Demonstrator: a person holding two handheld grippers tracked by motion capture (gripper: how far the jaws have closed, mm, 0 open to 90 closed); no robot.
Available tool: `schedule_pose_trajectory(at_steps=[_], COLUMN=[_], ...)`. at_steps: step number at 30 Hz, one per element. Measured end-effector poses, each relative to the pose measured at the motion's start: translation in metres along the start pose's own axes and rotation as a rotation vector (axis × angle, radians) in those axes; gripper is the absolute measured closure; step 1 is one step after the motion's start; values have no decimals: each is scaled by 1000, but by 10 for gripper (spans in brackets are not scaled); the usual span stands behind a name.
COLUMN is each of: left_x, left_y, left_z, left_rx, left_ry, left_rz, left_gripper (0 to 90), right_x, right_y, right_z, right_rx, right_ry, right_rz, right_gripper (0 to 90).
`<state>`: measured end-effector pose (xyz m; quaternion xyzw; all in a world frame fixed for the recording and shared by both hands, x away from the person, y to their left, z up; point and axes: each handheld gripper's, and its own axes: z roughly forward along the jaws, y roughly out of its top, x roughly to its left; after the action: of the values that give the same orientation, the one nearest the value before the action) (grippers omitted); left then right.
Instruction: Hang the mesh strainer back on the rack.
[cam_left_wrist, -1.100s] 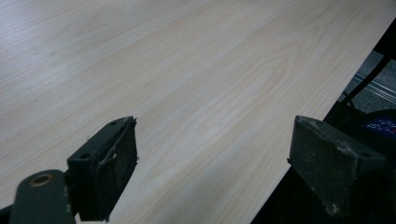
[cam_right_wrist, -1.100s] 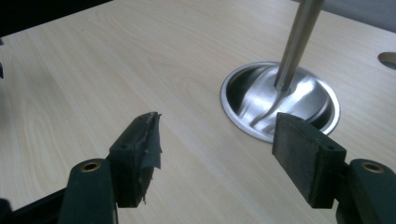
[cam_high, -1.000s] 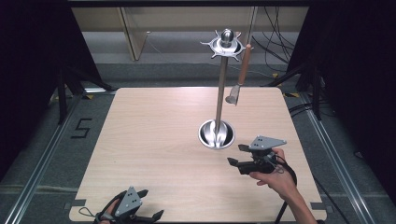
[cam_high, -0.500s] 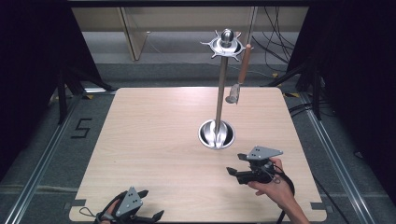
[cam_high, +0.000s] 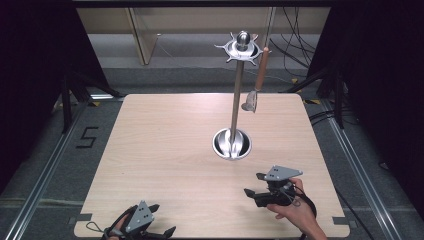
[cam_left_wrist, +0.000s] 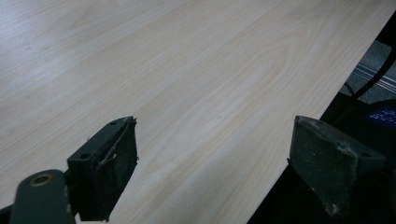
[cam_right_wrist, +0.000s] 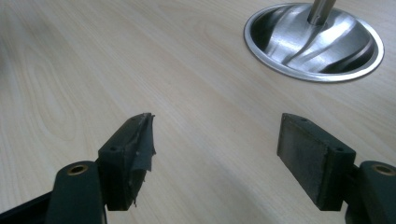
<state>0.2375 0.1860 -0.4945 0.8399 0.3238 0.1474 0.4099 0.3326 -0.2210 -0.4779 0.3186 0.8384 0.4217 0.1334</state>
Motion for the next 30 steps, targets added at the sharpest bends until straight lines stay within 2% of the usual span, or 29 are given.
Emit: schedule_pose_trajectory(at_steps=[1, 2, 3, 6, 7, 8, 9, 10, 11, 17, 20, 22, 24, 30], left_x=[0, 0, -2, -2, -2, -1, -1, 1, 1, 0, 1, 1, -1, -1], left_y=[0, 0, 0, 0, 0, 0, 0, 1, 0, 0, 0, 0, 0, 0], left_z=[0, 0, 2, 2, 2, 1, 1, 1, 0, 1, 1, 1, 2, 2], left_rx=[12, 3, -16, -16, -17, 5, 1, 2, 7, -2, -1, -1, -8, -6], left_ry=[3, 1, -5, -2, -3, 6, 4, 5, 7, 10, 14, 14, 14, 13], left_rz=[7, 4, -21, -19, -22, 2, 7, 32, 31, 27, 38, 37, 6, 2], left_gripper=[147, 147, 147, 147, 148, 148, 147, 147, 147, 148, 147, 147, 147, 147], right_x=[4, 4, 3, 5, 5, 7, 7, 9, 9, 13, 15, 16, 16, 17], right_y=[-1, -1, -1, -3, -4, -5, -7, -8, -10, -16, -19, -20, -22, -25], right_z=[-2, -1, -2, -3, -3, -4, -4, -5, -5, -10, -12, -13, -14, -19], right_rx=[5, 0, -4, 1, -8, 8, 0, 6, 11, 25, 38, 40, 36, 37], right_ry=[4, 7, 2, 8, -4, 14, 2, 4, 5, -9, -14, -10, -16, -12], right_rz=[38, 37, 13, 18, 14, 32, 16, 36, 17, 2, 4, 15, 2, 20], right_gripper=[279, 277, 275, 273, 271, 270, 268, 264, 259, 257, 256, 255, 255, 257])
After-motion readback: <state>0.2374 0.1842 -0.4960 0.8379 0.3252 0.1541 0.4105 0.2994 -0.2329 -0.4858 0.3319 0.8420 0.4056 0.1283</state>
